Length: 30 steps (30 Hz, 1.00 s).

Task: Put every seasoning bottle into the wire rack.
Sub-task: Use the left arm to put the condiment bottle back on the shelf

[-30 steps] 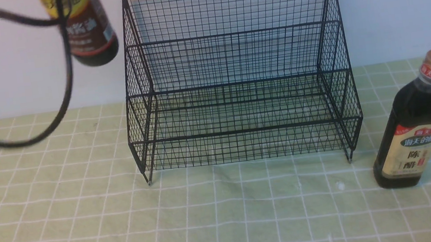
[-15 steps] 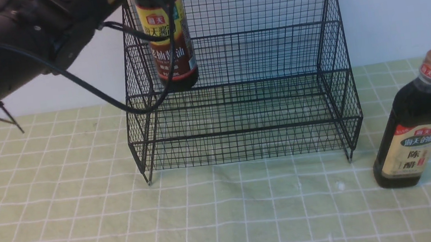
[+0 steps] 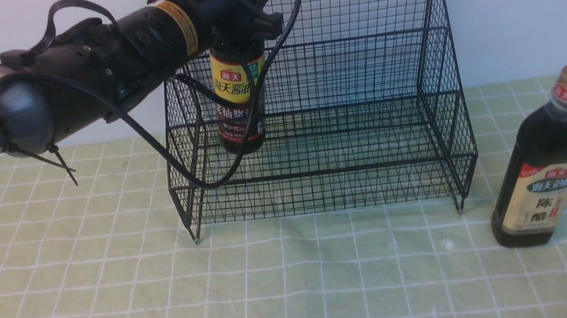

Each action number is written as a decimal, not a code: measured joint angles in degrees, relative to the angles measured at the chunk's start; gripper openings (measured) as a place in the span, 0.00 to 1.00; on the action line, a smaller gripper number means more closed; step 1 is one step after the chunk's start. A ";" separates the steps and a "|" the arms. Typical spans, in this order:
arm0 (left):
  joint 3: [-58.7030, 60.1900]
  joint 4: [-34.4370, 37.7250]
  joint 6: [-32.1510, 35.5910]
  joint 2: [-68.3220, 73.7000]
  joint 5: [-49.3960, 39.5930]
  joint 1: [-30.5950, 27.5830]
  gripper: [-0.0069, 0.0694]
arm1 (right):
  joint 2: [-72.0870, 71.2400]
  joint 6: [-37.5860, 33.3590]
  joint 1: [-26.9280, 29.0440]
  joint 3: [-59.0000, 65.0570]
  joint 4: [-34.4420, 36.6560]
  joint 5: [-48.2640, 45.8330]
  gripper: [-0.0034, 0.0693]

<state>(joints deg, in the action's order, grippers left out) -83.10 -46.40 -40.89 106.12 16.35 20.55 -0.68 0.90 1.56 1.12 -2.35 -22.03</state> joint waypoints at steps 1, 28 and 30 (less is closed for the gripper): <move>0.00 0.00 0.00 0.00 -0.42 0.00 0.43 | 0.00 0.00 0.00 0.00 0.00 0.00 0.03; -1.09 0.96 -14.38 -5.69 -22.61 1.13 0.67 | 0.00 0.00 0.00 0.00 0.00 0.00 0.03; -1.09 1.18 -14.38 -7.95 -23.81 1.13 0.62 | 0.00 0.00 0.00 0.00 0.00 0.00 0.03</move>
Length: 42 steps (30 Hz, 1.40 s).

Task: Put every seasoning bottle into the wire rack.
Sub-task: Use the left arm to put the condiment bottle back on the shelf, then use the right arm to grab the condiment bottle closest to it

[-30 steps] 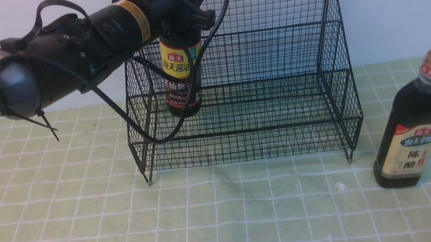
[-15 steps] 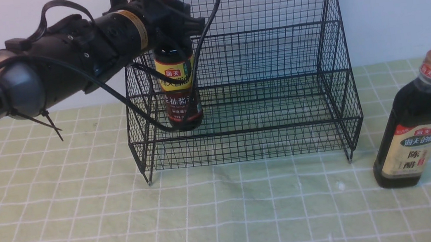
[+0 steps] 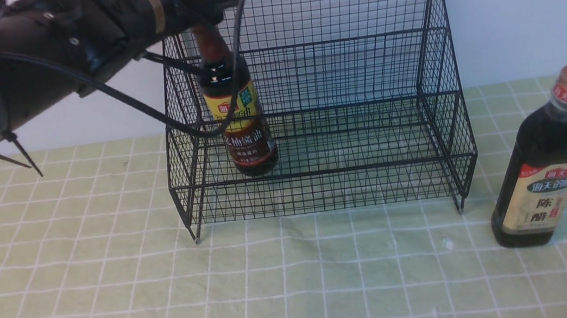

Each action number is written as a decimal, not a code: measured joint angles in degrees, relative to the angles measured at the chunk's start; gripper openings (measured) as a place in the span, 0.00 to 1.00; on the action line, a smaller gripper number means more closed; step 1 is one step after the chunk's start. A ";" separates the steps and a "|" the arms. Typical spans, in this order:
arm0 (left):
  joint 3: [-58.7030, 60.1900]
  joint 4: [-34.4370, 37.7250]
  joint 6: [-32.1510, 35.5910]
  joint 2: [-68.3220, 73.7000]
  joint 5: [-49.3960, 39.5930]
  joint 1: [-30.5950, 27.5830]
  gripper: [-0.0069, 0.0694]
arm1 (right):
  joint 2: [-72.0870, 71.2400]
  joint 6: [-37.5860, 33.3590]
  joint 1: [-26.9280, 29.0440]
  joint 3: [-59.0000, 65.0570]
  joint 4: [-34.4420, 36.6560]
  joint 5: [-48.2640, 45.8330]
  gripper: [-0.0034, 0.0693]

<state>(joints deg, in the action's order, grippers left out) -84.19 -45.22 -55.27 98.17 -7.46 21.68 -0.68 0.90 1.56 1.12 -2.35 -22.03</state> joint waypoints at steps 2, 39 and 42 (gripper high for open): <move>0.00 0.06 0.56 -2.32 -0.71 0.00 0.56 | 0.00 0.00 0.00 0.00 0.00 0.00 0.03; 9.28 40.55 42.69 -39.62 -46.56 9.32 0.09 | 0.00 0.00 0.00 0.00 0.00 0.00 0.03; 13.18 40.55 42.06 -46.90 -42.83 9.32 0.09 | 0.00 0.00 0.00 0.00 0.00 0.00 0.03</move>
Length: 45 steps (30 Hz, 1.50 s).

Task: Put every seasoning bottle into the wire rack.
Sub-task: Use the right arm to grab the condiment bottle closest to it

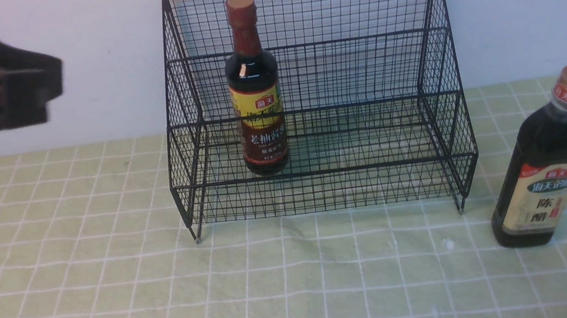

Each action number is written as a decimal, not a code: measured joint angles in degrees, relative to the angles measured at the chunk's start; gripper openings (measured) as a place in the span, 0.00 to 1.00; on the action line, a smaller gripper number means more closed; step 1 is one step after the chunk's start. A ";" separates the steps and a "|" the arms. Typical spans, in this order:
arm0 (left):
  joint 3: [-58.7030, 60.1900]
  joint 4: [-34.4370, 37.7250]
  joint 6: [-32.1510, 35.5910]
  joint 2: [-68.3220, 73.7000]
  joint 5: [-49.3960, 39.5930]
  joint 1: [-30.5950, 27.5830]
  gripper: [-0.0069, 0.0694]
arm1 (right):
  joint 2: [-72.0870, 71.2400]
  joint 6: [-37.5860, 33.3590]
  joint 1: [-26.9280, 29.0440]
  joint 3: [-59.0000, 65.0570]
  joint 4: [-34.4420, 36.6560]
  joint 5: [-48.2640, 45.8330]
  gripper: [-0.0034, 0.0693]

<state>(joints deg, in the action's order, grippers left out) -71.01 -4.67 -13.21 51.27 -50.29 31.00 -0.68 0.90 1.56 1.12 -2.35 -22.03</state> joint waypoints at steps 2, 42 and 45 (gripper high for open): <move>1.56 0.00 -0.06 -3.40 0.29 0.00 0.09 | 0.00 0.00 0.00 0.00 0.00 0.00 0.03; 69.59 6.00 14.64 -51.88 32.78 -28.11 0.10 | 0.00 0.00 0.23 0.00 0.00 0.00 0.03; 71.84 6.00 14.64 -51.93 32.78 -28.11 0.10 | 0.00 0.00 0.23 0.00 0.00 0.00 0.03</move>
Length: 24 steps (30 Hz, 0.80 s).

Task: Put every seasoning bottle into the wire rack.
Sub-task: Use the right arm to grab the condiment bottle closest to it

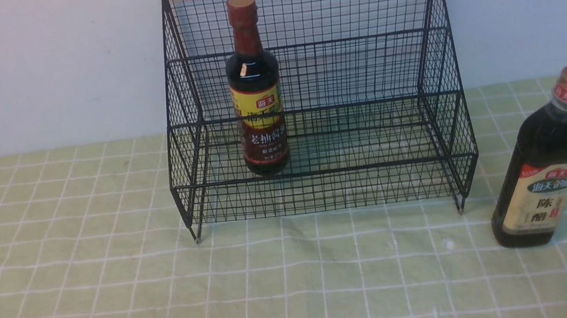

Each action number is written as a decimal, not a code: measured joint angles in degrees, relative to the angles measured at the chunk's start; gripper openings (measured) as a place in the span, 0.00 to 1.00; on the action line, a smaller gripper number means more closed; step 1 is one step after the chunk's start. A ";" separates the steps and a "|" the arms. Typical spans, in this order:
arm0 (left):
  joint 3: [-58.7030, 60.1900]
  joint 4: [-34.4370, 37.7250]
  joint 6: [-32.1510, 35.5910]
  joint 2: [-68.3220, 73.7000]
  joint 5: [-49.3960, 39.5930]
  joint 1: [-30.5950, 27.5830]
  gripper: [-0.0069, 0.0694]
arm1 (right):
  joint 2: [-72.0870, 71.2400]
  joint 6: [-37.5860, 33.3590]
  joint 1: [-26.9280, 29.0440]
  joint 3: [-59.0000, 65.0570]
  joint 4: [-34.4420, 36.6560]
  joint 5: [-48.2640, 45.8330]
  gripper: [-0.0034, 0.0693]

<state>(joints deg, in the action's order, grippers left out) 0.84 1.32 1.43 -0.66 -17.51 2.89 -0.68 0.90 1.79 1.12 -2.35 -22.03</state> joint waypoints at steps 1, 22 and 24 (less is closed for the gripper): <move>0.75 0.00 0.00 0.00 -0.22 0.00 0.10 | 0.00 0.00 0.00 0.00 0.00 0.00 0.03; 0.81 0.18 0.00 0.00 -3.69 -0.02 0.10 | 0.00 0.00 0.00 0.00 0.00 0.00 0.03; 0.81 0.18 0.00 0.00 -3.69 -0.02 0.10 | 0.00 0.00 0.00 0.00 0.00 0.00 0.03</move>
<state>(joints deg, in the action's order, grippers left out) 1.65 1.50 1.43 -0.66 -21.19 2.87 -0.68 0.90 1.79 1.12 -2.35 -22.03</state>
